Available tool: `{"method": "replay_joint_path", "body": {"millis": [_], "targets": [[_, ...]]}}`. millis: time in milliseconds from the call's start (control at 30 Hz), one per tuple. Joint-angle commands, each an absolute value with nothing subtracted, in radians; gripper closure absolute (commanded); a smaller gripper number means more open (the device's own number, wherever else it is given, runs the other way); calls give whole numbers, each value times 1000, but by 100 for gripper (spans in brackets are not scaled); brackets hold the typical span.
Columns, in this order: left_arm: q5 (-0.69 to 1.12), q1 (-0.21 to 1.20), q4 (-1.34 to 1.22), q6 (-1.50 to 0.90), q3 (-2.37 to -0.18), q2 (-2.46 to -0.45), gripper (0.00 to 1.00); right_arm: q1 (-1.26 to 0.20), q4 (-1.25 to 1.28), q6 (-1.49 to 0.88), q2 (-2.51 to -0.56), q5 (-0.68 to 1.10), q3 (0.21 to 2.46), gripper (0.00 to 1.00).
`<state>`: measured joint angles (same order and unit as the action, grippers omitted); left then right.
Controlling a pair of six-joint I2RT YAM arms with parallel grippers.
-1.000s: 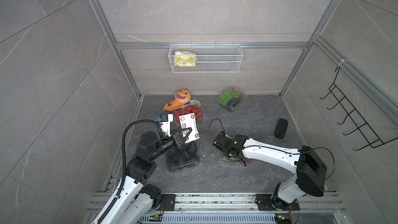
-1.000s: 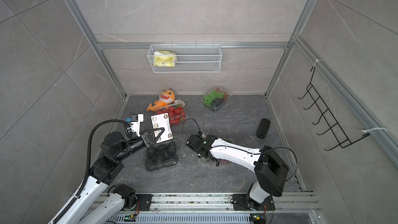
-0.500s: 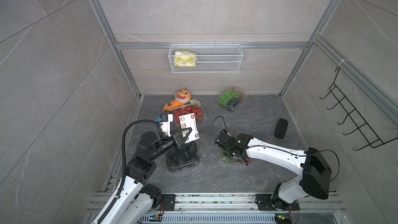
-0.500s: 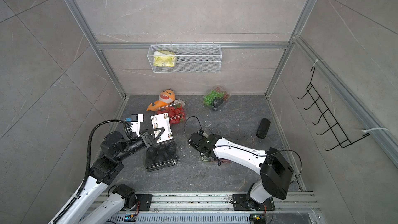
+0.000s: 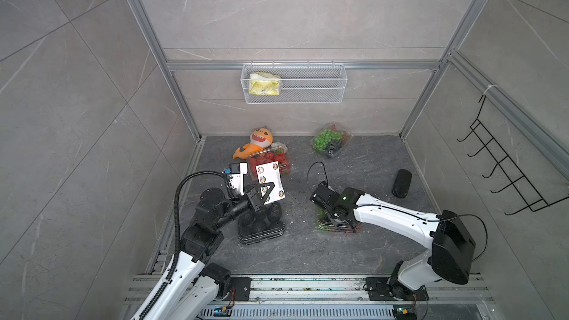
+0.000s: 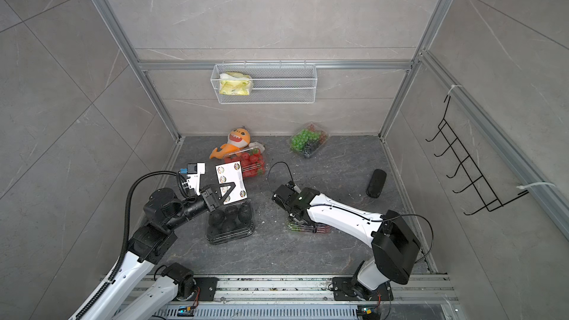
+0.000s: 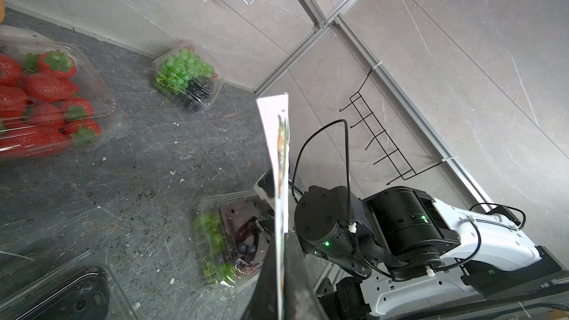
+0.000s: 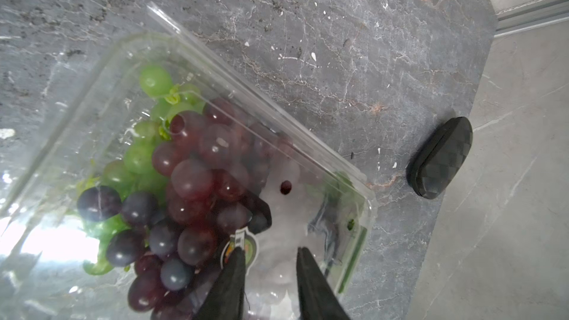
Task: Label fruit boxes
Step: Stick the label on the fruit box.
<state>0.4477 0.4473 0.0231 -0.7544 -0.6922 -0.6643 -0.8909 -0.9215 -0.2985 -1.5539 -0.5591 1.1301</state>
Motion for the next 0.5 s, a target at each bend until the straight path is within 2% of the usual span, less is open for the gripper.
{"method": "replay_joint_path", "body": {"millis": [0,467], "targets": [[455,446,4,-723,-695,-657,100,-886,-914,-295,-1583,-552,1124,68],[452,446,11,-718,-696,-653,100,-890,-938,-315,-1559,-475,1111,70]]}}
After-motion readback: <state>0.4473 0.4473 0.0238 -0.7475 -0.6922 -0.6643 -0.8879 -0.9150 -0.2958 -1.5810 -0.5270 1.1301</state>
